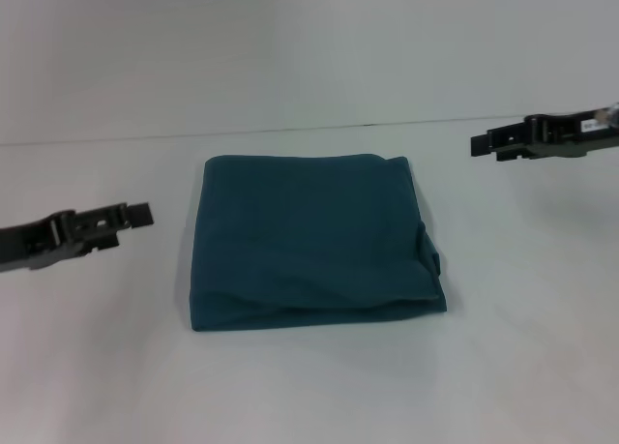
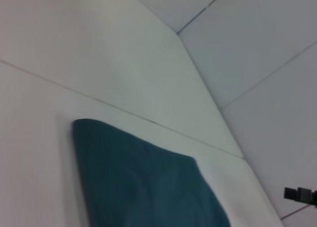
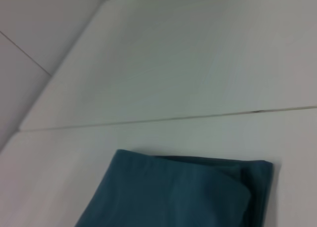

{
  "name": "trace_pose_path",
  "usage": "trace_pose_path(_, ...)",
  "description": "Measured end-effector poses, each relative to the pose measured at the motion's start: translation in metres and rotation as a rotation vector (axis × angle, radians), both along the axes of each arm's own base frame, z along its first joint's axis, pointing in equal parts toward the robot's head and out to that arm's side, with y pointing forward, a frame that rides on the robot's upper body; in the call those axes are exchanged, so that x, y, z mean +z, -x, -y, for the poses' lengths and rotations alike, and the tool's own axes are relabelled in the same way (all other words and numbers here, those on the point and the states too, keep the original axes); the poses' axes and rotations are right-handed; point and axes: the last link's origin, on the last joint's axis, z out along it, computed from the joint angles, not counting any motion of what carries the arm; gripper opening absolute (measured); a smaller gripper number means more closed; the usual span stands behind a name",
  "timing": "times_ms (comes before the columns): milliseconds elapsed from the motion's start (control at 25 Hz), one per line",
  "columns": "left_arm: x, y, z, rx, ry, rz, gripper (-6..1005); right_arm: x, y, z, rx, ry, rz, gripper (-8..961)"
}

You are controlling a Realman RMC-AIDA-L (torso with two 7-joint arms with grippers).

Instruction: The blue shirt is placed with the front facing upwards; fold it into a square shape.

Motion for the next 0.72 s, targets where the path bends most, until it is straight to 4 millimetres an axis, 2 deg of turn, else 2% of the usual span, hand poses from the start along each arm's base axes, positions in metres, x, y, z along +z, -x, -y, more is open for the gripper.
trace_pose_path(200, 0.001, 0.012, 0.008, 0.019, 0.025, -0.073, 933, -0.008, 0.021, -0.014, -0.007, 0.059, 0.113, 564)
trace_pose_path(360, 0.003, 0.013, 0.011, 0.016, 0.041, -0.093, 932, -0.018, 0.033, -0.021, -0.034, 0.086, 0.16, 564)
trace_pose_path(720, 0.014, 0.01, 0.018, -0.001, 0.01, -0.025, 933, -0.063, 0.031, -0.032, -0.147, 0.067, 0.215, 559)
